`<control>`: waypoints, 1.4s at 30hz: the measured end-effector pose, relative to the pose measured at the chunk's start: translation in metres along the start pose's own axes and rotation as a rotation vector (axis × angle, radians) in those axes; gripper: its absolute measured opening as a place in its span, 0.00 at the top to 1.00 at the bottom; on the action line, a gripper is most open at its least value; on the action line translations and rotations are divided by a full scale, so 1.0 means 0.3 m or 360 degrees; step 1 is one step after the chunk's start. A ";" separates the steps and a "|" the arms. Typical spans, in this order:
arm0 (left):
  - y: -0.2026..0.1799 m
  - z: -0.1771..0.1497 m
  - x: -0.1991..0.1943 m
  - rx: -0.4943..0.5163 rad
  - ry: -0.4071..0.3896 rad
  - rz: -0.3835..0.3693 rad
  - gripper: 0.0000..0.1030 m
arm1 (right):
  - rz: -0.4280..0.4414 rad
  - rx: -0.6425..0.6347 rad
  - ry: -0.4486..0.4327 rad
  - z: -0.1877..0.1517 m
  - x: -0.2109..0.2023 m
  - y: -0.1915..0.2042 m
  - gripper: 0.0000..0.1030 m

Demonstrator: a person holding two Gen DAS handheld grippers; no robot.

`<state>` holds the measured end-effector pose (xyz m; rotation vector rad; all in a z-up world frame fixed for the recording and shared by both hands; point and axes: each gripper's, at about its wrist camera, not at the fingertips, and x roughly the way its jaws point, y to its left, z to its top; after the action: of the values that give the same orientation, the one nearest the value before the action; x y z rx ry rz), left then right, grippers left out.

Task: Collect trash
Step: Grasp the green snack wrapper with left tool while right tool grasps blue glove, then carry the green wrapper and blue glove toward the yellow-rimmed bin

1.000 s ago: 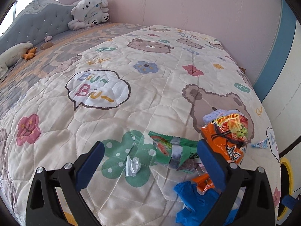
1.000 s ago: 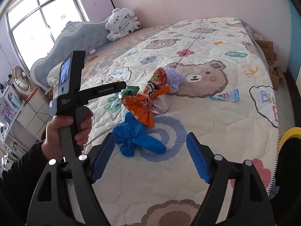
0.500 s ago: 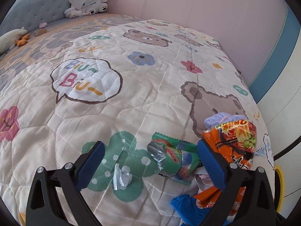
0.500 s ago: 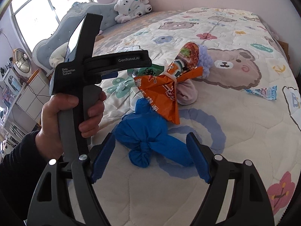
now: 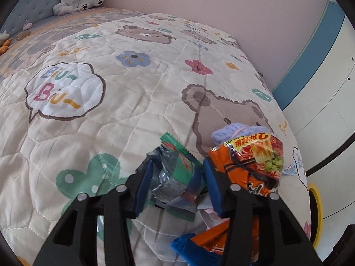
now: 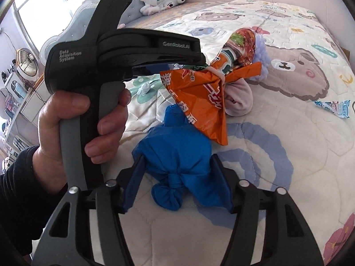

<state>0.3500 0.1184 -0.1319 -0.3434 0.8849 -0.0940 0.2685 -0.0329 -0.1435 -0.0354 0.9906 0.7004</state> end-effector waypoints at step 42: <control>0.132 0.006 -0.458 0.0005 -0.0302 0.0049 0.78 | -0.0058 0.0068 -0.0267 -0.094 -0.432 -0.099 0.87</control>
<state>0.2620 0.1866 -0.0422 -0.3297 0.7016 -0.0335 0.2185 -0.1337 -0.0672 0.0420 0.8417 0.6382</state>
